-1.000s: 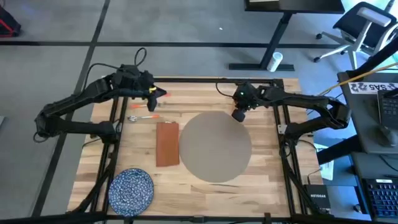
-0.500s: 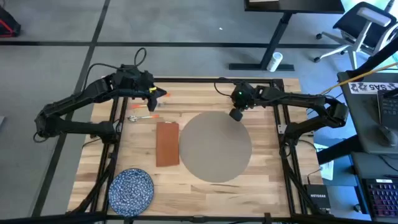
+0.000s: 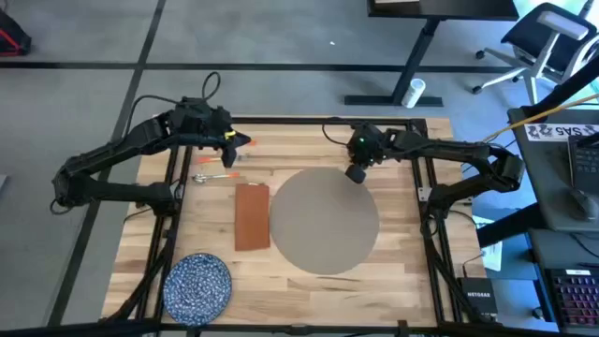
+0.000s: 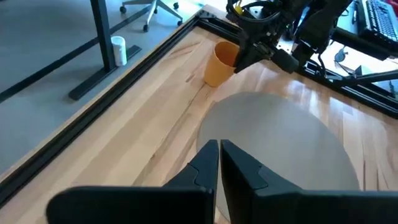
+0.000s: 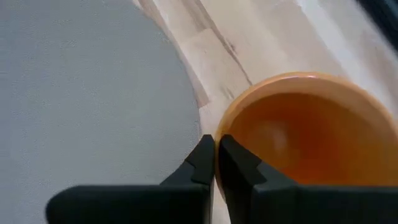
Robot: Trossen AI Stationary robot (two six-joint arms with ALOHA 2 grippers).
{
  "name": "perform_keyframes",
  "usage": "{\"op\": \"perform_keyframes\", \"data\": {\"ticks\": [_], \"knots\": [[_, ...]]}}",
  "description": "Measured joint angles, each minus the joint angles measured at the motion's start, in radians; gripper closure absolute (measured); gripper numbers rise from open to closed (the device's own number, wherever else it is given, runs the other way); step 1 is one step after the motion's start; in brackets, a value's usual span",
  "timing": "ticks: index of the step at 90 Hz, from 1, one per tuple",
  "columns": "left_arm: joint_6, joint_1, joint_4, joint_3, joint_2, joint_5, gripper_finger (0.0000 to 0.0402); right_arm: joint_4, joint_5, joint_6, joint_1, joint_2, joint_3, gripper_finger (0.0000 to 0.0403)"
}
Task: Set table place
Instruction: Move the yellow cup to the top right of the table
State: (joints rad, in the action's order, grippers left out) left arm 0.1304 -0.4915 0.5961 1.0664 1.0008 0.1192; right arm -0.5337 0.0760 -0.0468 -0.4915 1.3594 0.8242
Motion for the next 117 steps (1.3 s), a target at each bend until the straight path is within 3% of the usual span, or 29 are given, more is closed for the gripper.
{"op": "perform_keyframes", "data": {"ticks": [45,85,117], "knots": [[0.0,0.0,-0.002,0.0,0.0,0.0,0.0402,-0.065,0.077,-0.013,0.0,-0.066,-0.003,0.0402],[-0.007,0.0,-0.002,0.0,0.0,0.0,0.0402,-0.094,-0.048,0.024,0.0,-0.08,-0.003,0.0403],[-0.007,0.0,-0.001,0.0,0.0,0.0,0.0402,-0.096,-0.074,0.026,0.0,-0.073,-0.002,0.0402]]}}
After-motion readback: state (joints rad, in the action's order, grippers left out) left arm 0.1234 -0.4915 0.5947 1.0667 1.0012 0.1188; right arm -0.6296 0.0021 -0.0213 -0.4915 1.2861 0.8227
